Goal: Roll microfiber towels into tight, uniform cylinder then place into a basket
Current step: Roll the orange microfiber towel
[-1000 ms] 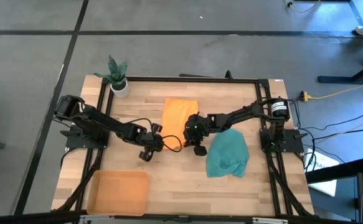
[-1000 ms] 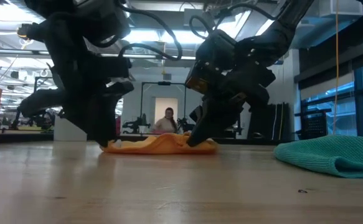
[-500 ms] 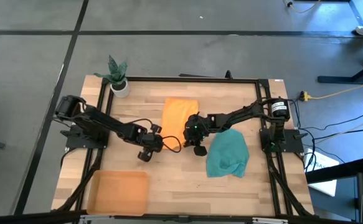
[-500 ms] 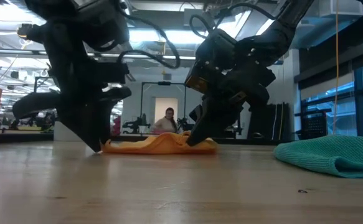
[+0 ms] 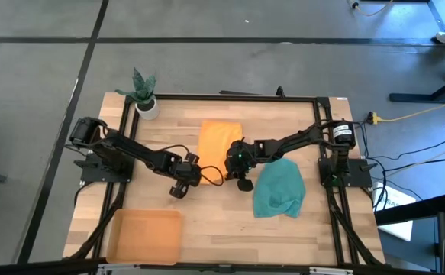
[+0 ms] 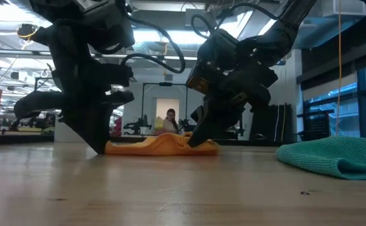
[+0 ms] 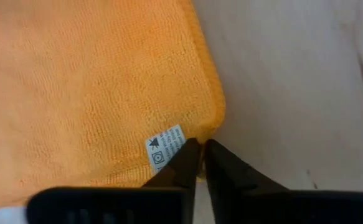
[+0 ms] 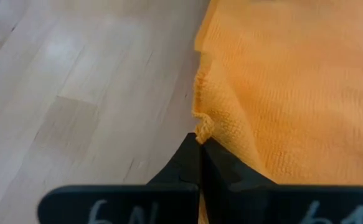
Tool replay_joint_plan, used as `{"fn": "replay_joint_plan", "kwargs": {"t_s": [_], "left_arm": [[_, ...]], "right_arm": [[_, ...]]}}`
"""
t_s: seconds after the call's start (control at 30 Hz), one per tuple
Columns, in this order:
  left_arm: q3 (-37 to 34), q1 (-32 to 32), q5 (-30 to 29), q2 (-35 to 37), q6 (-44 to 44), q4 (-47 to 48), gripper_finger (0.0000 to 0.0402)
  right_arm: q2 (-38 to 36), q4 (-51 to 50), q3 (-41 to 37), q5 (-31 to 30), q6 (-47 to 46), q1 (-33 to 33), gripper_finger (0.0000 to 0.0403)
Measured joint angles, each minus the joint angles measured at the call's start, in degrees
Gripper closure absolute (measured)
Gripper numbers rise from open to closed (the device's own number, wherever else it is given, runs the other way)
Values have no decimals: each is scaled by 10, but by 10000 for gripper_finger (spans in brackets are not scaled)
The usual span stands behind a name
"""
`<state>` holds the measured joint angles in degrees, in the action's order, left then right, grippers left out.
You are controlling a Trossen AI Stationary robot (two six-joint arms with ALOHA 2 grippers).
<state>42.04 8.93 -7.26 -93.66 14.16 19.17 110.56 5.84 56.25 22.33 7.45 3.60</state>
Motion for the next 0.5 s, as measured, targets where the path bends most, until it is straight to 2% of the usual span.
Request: {"fn": "replay_joint_plan", "kwargs": {"t_s": [0.27, 0.5], "left_arm": [[30, -31, 83, 15, -116, 63, 400], [51, -64, 164, 38, -183, 84, 401]], "right_arm": [[-27, -44, 1, 4, -14, 0, 403], [-51, -98, 1, 48, -57, 9, 403]]}}
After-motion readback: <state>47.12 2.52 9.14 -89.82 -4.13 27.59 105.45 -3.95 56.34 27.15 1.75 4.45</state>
